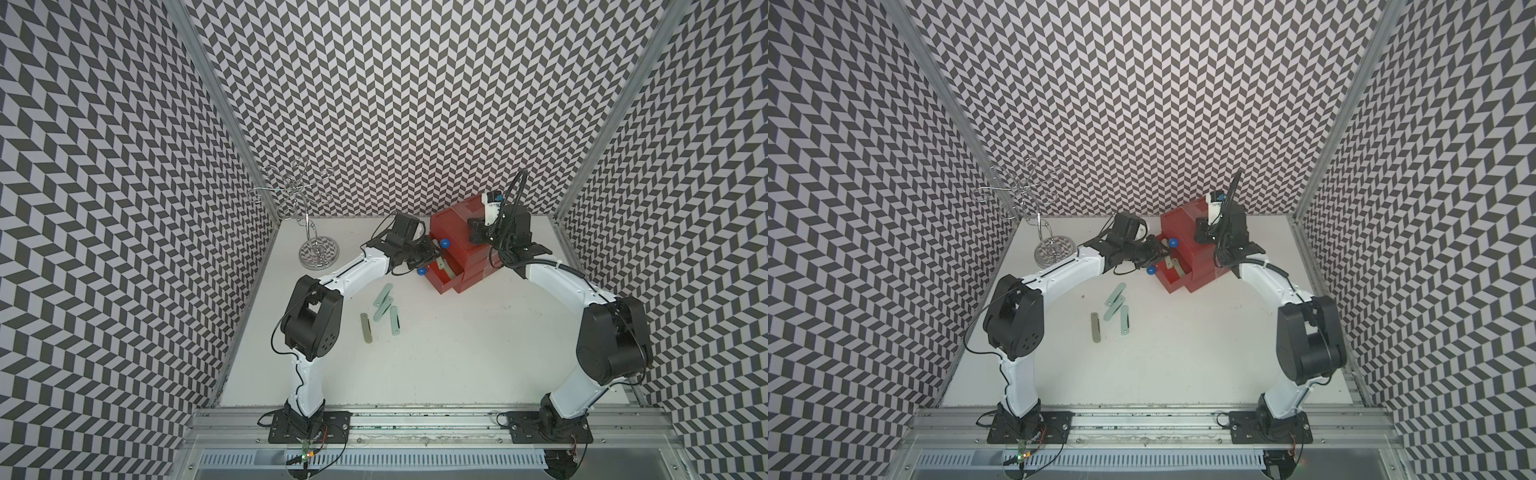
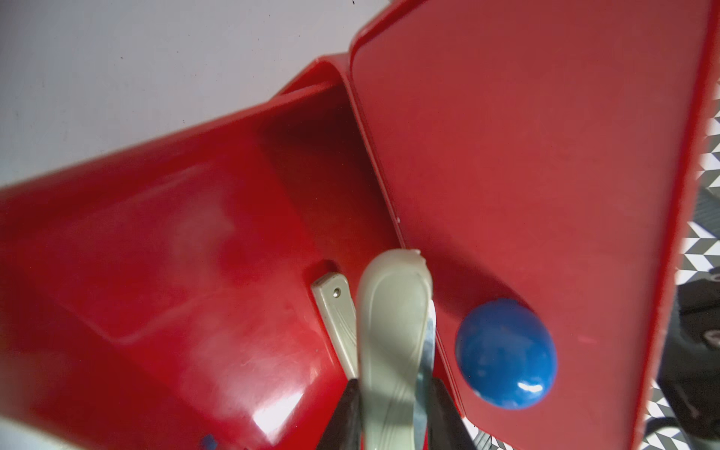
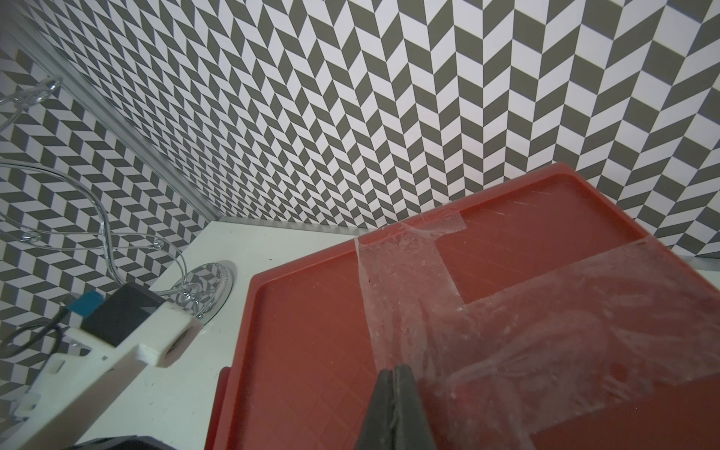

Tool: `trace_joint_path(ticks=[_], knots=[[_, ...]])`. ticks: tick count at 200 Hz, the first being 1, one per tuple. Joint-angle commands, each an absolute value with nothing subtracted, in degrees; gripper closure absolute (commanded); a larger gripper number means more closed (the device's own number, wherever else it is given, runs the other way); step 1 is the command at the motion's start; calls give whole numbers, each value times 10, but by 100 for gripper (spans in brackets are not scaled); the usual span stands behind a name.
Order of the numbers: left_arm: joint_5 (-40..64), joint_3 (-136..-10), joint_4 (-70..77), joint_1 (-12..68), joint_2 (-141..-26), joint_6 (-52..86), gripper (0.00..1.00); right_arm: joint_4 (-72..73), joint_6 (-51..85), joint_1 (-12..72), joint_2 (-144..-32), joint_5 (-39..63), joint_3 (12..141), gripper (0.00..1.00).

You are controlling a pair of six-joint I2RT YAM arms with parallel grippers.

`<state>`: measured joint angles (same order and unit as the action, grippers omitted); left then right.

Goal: Place the fruit knives into the drawer by color
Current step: Place the fruit knife in the drawer.

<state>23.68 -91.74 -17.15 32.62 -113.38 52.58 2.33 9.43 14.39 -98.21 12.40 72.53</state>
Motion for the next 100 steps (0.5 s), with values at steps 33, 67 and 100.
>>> trace_joint_path(ticks=[33, 67, 100], knots=[[239, -937, -167, 330, -1154, 523, 76, -189, 115, 151, -1082, 144, 655, 100], [240, -942, -173, 330, -1159, 520, 74, -187, 115, 151, -1082, 145, 655, 100], [237, -944, -175, 330, -1159, 520, 69, -188, 115, 151, -1083, 146, 655, 100]])
